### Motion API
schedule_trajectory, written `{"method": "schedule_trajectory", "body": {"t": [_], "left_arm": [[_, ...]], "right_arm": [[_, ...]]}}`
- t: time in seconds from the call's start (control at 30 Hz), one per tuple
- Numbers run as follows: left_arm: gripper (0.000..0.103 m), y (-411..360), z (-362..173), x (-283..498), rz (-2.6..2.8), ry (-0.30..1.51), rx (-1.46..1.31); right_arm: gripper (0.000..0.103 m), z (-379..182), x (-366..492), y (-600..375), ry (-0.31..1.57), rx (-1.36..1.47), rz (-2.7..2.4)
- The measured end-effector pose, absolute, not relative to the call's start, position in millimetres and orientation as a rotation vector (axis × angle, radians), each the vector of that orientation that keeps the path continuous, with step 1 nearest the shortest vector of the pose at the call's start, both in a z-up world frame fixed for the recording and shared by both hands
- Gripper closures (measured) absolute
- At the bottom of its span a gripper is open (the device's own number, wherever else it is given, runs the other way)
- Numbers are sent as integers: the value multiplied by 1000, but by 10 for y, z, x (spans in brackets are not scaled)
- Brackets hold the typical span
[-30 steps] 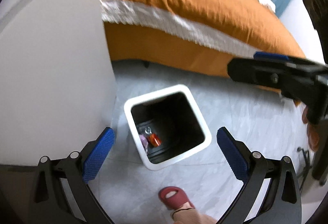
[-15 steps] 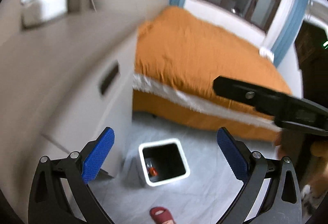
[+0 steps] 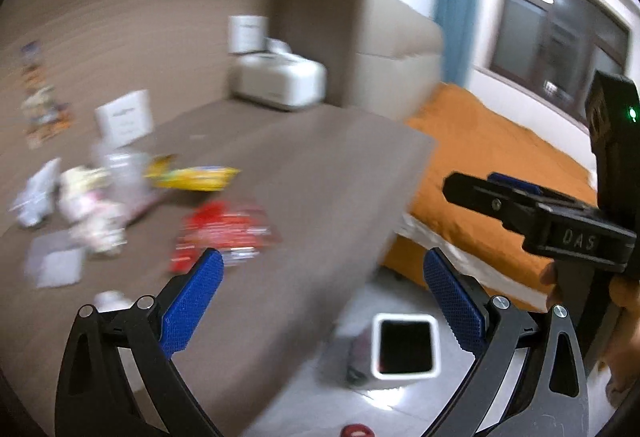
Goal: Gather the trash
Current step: 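Move both tools back up toward the desk, then grasp the white tissue with the left tool while the right tool grasps the red candy wrapper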
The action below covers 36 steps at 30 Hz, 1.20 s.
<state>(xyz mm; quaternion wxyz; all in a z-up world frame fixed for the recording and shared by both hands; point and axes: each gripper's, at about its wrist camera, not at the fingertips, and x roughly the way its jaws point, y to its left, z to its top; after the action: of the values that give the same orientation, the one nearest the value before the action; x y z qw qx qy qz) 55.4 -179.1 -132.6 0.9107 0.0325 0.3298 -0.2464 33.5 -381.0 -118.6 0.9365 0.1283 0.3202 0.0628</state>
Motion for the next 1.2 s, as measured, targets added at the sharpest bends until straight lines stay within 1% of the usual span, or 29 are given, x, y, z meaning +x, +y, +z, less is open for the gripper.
{"method": "schedule_trajectory", "body": {"t": [0.1, 0.3, 0.43, 0.67, 0.7, 0.77, 0.83, 0.87, 0.9, 0.97, 1.0, 1.03, 1.07, 1.2], "left_arm": [[5, -1422, -1327, 606, -399, 676, 63], [5, -885, -1521, 681, -253, 705, 99], [5, -667, -1656, 810, -210, 728, 89], [6, -464, -1884, 955, -304, 799, 23], [8, -469, -1906, 968, -315, 807, 18], [27, -472, -1973, 1030, -349, 842, 6], [38, -486, -2010, 1052, -358, 856, 10], [50, -484, -2008, 1053, -378, 858, 7], [53, -488, -2010, 1049, -383, 858, 10], [63, -481, -2014, 1038, -392, 856, 14], [65, -471, -2008, 1031, -396, 857, 12], [70, -456, -1993, 1023, -402, 857, 5], [74, -431, -1964, 1017, -407, 857, -5], [76, -380, -1798, 977, -412, 836, 3]], "right_arm": [[5, -1159, 487, -3499, 658, 225, 196], [5, -1269, 794, -2850, 692, 158, 289], [5, -1388, 956, -2641, 735, 140, 297], [5, -1586, 1217, -2294, 766, 61, 274], [5, -1614, 1251, -2258, 769, 54, 267], [5, -1692, 1337, -2189, 787, 47, 261], [5, -1752, 1390, -2158, 802, 45, 247], [7, -1781, 1405, -2152, 811, 47, 247], [12, -1804, 1413, -2141, 817, 51, 252], [47, -1872, 1412, -2119, 839, 39, 228], [56, -1893, 1410, -2114, 846, 41, 230], [71, -1893, 1391, -2116, 844, 39, 229], [74, -1881, 1379, -2118, 845, 35, 228], [75, -1724, 1349, -2210, 825, 69, 215]]}}
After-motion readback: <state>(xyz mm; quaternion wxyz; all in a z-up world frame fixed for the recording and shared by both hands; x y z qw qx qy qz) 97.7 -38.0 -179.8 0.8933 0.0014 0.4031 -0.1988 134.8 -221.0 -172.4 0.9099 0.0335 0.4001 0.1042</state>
